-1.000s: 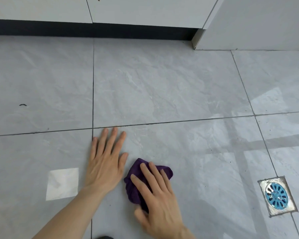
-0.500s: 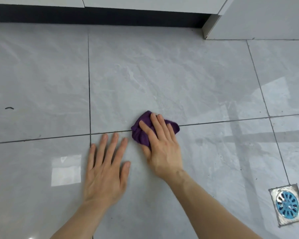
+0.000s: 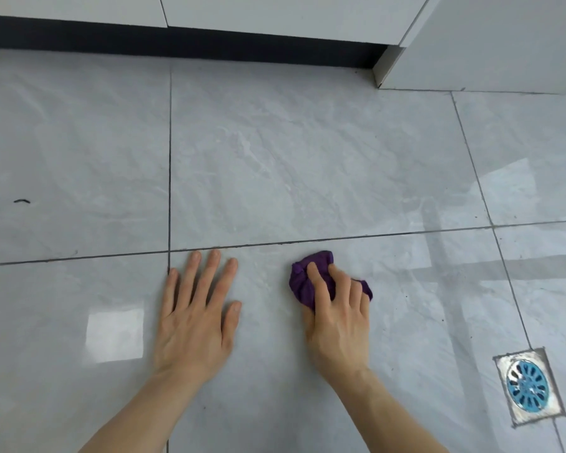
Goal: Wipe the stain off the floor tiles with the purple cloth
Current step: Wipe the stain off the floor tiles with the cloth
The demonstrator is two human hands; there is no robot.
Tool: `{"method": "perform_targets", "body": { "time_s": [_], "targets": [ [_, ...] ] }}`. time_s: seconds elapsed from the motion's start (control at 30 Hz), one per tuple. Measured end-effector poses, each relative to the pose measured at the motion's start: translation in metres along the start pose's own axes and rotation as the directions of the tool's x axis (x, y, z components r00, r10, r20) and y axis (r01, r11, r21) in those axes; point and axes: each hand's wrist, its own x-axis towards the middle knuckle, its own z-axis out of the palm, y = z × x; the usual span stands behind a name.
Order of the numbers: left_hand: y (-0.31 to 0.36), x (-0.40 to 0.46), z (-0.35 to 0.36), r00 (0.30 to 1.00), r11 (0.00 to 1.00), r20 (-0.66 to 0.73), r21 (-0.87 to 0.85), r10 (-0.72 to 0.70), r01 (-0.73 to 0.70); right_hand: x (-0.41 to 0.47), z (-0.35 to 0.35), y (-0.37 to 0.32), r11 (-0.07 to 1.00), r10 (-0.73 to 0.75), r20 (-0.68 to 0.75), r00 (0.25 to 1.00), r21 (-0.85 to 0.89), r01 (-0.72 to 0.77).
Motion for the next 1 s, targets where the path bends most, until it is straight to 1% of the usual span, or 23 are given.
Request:
{"method": "perform_targets", "body": {
  "time_s": [0.1, 0.23, 0.3, 0.33, 0.37, 0.4, 0.43, 0.47, 0.53, 0.57, 0.6, 0.63, 0.67, 0.7, 0.73, 0.8, 0.9, 0.93, 1.0],
  "targets": [
    [-0.002, 0.000, 0.000, 1.000, 1.000, 0.010, 0.001, 0.006, -0.006, -0.038, -0.007, 0.002, 0.997, -0.023, 0.034, 0.999, -0.075, 0.025],
    [-0.001, -0.001, -0.004, 1.000, 0.998, 0.026, -0.058, 0.006, -0.005, -0.066, -0.021, -0.002, 0.995, -0.096, 0.095, 0.991, -0.030, 0.099],
    [-0.002, 0.000, -0.009, 0.999, 0.990, 0.043, -0.140, -0.002, 0.008, -0.068, -0.030, -0.003, 0.991, -0.126, 0.130, 0.983, 0.049, 0.121],
    [-0.002, 0.000, -0.013, 0.999, 0.984, 0.050, -0.179, -0.004, 0.013, -0.068, -0.036, -0.003, 0.987, -0.125, 0.154, 0.980, 0.119, 0.107],
    [-0.002, 0.001, -0.018, 0.999, 0.978, 0.044, -0.208, -0.003, 0.012, -0.066, -0.043, -0.004, 0.978, -0.104, 0.185, 0.977, 0.199, 0.066],
    [0.000, 0.001, -0.024, 1.000, 0.973, 0.031, -0.230, 0.005, 0.003, -0.062, -0.051, -0.004, 0.959, -0.046, 0.236, 0.971, 0.282, -0.023],
    [0.002, 0.001, -0.030, 1.000, 0.968, 0.016, -0.249, 0.020, -0.016, -0.056, -0.060, -0.005, 0.911, 0.039, 0.324, 0.945, 0.378, -0.166],
    [0.005, 0.001, -0.037, 0.999, 0.963, 0.010, -0.267, 0.044, -0.039, -0.050, -0.068, -0.006, 0.819, 0.125, 0.421, 0.898, 0.467, -0.333],
    [0.009, 0.002, -0.052, 0.995, 0.950, 0.026, -0.301, 0.094, -0.082, -0.037, -0.083, -0.005, 0.563, 0.243, 0.587, 0.772, 0.563, -0.605],
    [0.011, 0.003, -0.058, 0.993, 0.942, 0.045, -0.322, 0.112, -0.092, -0.030, -0.089, -0.002, 0.431, 0.246, 0.668, 0.702, 0.573, -0.697],
    [0.012, 0.004, -0.066, 0.990, 0.936, 0.058, -0.338, 0.126, -0.099, -0.024, -0.094, 0.001, 0.305, 0.211, 0.738, 0.640, 0.573, -0.761],
    [0.015, 0.004, -0.073, 0.989, 0.929, 0.065, -0.354, 0.136, -0.104, -0.018, -0.099, 0.006, 0.189, 0.164, 0.787, 0.594, 0.566, -0.802],
    [0.018, 0.005, -0.080, 0.987, 0.923, 0.070, -0.370, 0.144, -0.108, -0.013, -0.104, 0.011, 0.094, 0.123, 0.817, 0.564, 0.556, -0.826],
    [0.021, 0.005, -0.087, 0.985, 0.915, 0.080, -0.389, 0.155, -0.112, -0.008, -0.111, 0.014, 0.026, 0.087, 0.828, 0.553, 0.553, -0.833],
    [0.026, 0.007, -0.094, 0.980, 0.906, 0.101, -0.407, 0.173, -0.118, -0.002, -0.117, 0.018, -0.017, 0.053, 0.829, 0.557, 0.558, -0.829],
    [0.035, 0.014, -0.111, 0.959, 0.887, 0.152, -0.436, 0.238, -0.151, 0.009, -0.129, 0.021, -0.044, -0.051, 0.802, 0.595, 0.593, -0.804],
    [0.054, 0.025, -0.142, 0.920, 0.847, 0.190, -0.487, 0.341, -0.213, 0.022, -0.146, 0.021, -0.022, -0.214, 0.729, 0.650, 0.661, -0.750],
    [0.060, 0.028, -0.152, 0.912, 0.821, 0.202, -0.534, 0.356, -0.203, 0.026, -0.151, 0.019, -0.008, -0.248, 0.710, 0.659, 0.679, -0.734],
    [0.068, 0.030, -0.170, 0.906, 0.749, 0.238, -0.652, 0.350, -0.118, 0.030, -0.159, 0.017, 0.040, -0.303, 0.664, 0.684, 0.726, -0.687]
  ]
}}
